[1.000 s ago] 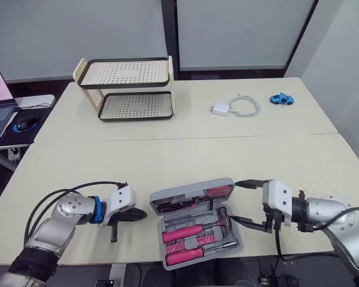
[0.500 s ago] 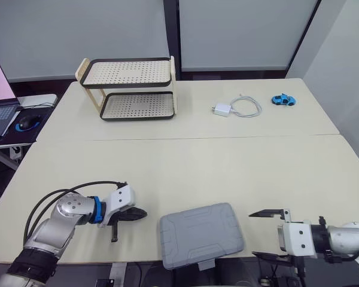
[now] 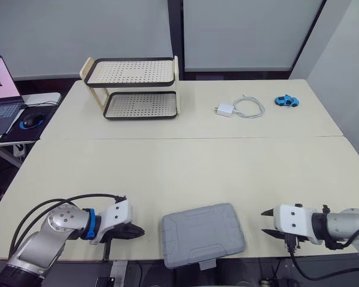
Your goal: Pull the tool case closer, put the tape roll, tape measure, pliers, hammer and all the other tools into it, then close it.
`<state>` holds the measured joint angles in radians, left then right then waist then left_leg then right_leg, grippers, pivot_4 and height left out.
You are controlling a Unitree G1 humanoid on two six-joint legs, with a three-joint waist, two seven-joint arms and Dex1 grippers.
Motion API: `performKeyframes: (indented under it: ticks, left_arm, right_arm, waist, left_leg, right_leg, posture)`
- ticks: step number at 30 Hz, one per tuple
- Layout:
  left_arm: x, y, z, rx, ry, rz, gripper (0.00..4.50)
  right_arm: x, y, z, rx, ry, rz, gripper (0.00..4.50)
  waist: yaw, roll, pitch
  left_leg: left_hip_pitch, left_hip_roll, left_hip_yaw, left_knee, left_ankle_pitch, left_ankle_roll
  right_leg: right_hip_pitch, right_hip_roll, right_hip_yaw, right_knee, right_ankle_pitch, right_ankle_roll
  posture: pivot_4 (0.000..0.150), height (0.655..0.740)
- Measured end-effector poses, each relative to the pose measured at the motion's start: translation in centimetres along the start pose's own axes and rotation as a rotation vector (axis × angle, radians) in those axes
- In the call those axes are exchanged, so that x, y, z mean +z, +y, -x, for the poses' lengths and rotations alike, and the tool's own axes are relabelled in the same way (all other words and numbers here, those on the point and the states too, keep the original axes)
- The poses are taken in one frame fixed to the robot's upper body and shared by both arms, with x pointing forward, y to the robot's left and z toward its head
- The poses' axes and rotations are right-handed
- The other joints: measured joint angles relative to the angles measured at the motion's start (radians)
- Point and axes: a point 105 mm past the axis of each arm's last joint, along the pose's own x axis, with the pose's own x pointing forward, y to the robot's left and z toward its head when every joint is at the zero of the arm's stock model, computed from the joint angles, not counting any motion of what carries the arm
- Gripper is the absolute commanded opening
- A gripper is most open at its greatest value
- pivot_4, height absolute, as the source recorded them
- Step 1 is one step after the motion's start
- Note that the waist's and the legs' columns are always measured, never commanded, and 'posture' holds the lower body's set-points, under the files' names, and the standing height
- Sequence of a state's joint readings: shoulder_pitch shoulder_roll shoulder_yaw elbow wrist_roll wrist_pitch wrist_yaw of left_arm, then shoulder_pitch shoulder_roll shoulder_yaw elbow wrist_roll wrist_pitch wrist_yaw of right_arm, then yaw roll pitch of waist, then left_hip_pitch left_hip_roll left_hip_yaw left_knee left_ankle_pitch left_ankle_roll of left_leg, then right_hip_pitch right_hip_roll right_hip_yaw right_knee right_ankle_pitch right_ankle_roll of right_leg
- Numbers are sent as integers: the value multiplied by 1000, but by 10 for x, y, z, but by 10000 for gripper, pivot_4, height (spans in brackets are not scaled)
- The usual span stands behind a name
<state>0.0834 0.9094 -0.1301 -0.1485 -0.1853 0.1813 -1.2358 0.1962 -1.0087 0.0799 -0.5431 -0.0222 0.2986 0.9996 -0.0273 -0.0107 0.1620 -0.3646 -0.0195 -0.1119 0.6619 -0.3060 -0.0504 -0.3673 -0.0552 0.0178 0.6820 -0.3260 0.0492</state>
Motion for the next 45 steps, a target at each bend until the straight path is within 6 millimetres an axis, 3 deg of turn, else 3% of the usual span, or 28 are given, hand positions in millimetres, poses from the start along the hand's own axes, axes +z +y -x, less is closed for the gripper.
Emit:
performKeyframes:
  ticks: [2, 3, 13, 32, 45]
  left_arm:
    - [1, -3, -5, -11, -2, 0, 0]
    - [0, -5, -8, -13, -6, 4, 0]
    - [16, 2, -42, 31, -76, -22, 0]
    - [33, 33, -63, 100, -109, -63, 0]
    - [50, 32, -73, 112, -129, -2, 0]
  right_arm:
    - [0, 1, -7, 16, 18, 7, 1113]
    - [-1, 2, -12, 30, 23, 7, 484]
    - [3, 3, -37, 60, 27, -3, 484]
    - [1, -3, -38, 42, 43, -78, 484]
    - [-8, -9, -35, 10, 98, -167, 484]
  waist:
    - [0, 0, 0]
    - [-1, 0, 0]
    - [1, 0, 0]
    - [3, 0, 0]
    - [3, 0, 0]
  left_leg:
    - [0, 0, 0, 0, 0, 0]
    - [0, 0, 0, 0, 0, 0]
    - [0, -1, 0, 0, 0, 0]
    - [0, -2, -1, 1, 0, 0]
    - [-1, -2, -3, 1, 0, 0]
  right_leg:
    - [0, 0, 0, 0, 0, 0]
    - [0, 0, 0, 0, 0, 0]
    - [0, 0, 0, 0, 0, 0]
    - [0, -1, 0, 0, 0, 0]
    - [0, -1, 0, 0, 0, 0]
  posture:
    - [1500, 7400]
    - [1500, 7400]
    - [1500, 7400]
    - [1500, 7400]
    - [1500, 7400]
